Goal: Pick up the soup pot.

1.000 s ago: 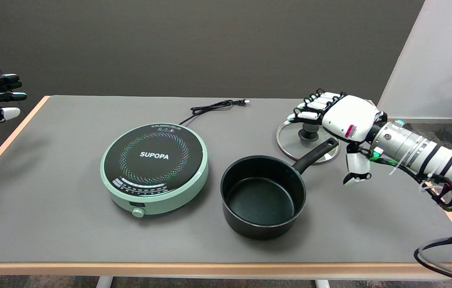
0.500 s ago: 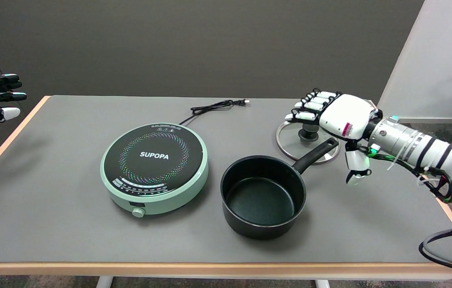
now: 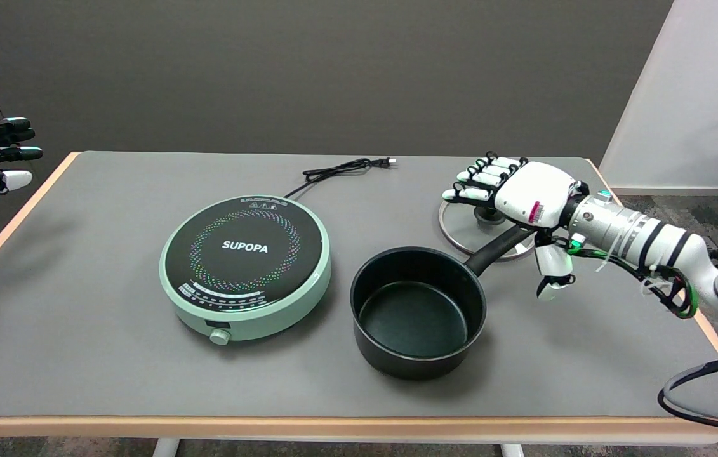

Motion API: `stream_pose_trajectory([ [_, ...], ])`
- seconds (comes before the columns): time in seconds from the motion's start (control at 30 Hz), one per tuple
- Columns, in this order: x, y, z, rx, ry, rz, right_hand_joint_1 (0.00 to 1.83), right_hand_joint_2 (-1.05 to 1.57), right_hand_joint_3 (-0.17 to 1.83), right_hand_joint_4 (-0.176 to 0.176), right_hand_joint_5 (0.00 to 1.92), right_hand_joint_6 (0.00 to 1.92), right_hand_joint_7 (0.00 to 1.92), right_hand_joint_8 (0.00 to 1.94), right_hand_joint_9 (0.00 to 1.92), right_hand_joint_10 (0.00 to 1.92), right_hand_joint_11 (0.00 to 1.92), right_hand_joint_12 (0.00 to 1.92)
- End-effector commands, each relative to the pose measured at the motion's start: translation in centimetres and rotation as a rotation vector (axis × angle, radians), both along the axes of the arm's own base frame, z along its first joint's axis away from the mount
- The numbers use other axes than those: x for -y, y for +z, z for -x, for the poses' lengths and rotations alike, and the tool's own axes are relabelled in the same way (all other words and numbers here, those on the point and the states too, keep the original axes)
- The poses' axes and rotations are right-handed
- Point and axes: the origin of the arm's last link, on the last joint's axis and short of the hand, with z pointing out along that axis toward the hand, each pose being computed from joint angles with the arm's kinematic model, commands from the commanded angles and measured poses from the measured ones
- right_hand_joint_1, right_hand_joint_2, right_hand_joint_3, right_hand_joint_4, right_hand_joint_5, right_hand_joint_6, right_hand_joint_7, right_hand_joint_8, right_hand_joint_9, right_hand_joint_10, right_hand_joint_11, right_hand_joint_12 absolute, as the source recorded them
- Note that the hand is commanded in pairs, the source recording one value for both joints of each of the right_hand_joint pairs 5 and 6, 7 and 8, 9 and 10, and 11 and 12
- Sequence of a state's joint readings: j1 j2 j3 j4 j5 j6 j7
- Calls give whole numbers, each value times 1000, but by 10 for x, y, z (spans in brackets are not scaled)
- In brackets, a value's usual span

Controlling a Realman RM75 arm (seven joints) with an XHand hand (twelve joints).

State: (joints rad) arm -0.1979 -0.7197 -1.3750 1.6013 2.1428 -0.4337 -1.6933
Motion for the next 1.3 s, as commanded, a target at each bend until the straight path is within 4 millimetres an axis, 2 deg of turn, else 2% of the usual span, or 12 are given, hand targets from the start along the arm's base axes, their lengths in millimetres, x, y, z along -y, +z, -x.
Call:
stream_pose_trajectory([
  [0.03,6,1,28,83,-54,80,1080,-717,995,176,147,147,147,147,147,147,147,147],
  [0.43,5,2,47,149,-94,137,1067,-742,1047,176,165,165,165,165,165,165,165,165],
  [0.8,10,-3,49,200,-97,137,1056,-665,1024,176,157,157,157,157,157,157,157,157],
  [0.97,13,-5,46,198,-90,128,1061,-758,1382,176,181,181,181,181,181,181,181,181],
  [1.1,17,-10,46,193,-90,111,1059,-771,1655,176,283,283,283,283,283,283,283,283],
  [1.3,23,-15,54,191,-112,103,1027,-668,1678,176,415,415,415,415,415,415,415,415],
])
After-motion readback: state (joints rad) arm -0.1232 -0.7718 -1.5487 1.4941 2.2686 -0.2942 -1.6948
